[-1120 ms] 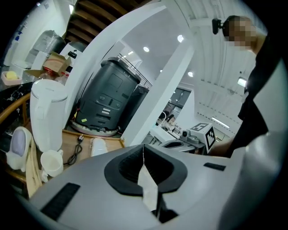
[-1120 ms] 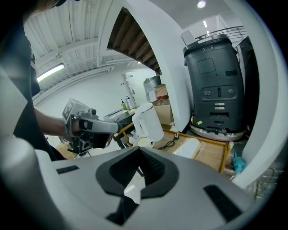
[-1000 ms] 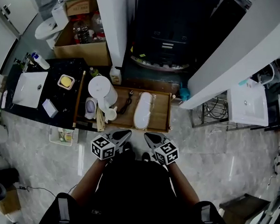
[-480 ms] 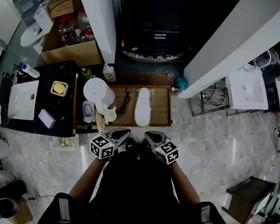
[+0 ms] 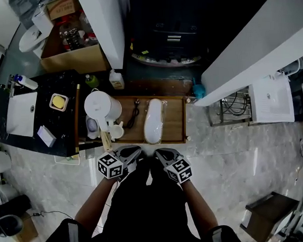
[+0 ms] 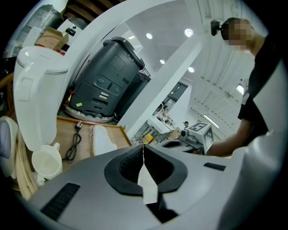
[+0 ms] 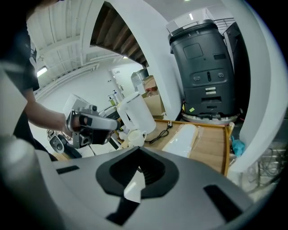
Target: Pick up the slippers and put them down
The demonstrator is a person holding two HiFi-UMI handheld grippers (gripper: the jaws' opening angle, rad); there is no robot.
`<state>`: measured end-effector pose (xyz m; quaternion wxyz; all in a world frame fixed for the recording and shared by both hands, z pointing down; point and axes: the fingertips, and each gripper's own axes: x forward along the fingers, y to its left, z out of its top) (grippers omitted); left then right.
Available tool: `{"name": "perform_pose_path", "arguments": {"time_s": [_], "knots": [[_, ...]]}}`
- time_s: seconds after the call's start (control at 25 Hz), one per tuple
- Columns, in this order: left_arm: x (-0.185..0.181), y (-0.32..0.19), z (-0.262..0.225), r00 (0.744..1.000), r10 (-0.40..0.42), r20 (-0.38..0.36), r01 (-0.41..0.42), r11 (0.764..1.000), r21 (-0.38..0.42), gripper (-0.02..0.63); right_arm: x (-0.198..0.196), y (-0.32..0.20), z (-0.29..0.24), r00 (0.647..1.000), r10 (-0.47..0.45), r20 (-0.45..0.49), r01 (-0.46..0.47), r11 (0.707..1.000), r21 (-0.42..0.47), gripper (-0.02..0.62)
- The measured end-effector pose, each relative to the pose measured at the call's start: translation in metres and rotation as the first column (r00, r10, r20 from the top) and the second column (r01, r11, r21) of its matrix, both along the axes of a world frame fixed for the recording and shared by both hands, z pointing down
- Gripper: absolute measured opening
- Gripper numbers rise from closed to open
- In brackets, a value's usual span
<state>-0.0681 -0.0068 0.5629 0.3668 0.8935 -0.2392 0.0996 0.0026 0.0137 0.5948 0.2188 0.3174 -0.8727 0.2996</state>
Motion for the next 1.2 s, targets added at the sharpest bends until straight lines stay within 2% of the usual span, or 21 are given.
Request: {"name": "perform_pose_path", "arguments": {"time_s": [0.56, 0.72, 0.92, 1.04, 1.2], "knots": [[0.019, -0.021, 0.066, 1.000, 0.016, 0.027, -0.013, 0.996, -0.091, 0.017, 0.013, -0.028, 0.064, 1.000, -0.025, -0.010, 0.024, 0.998, -0.061, 0.009], [0.023, -0.027, 0.081, 0.999, 0.016, 0.028, -0.013, 0.995, -0.099, 0.017, 0.021, -0.038, 0.077, 1.000, 0.002, -0.018, -0.003, 0.998, -0.062, 0.012], [0.024, -0.034, 0.104, 1.000, -0.010, 0.024, 0.013, 0.991, -0.133, 0.020, 0.026, -0.044, 0.096, 1.000, 0.010, -0.023, -0.012, 0.996, -0.086, 0.063], [0.024, -0.040, 0.114, 0.999, -0.042, 0.011, 0.043, 0.987, -0.155, 0.042, 0.027, -0.052, 0.104, 1.000, 0.026, -0.017, -0.028, 0.995, -0.093, 0.080], [0.022, -0.042, 0.130, 0.998, -0.045, 0.041, 0.051, 0.985, -0.162, 0.106, 0.026, -0.060, 0.117, 0.998, 0.058, -0.004, -0.058, 0.992, -0.112, 0.112]]}}
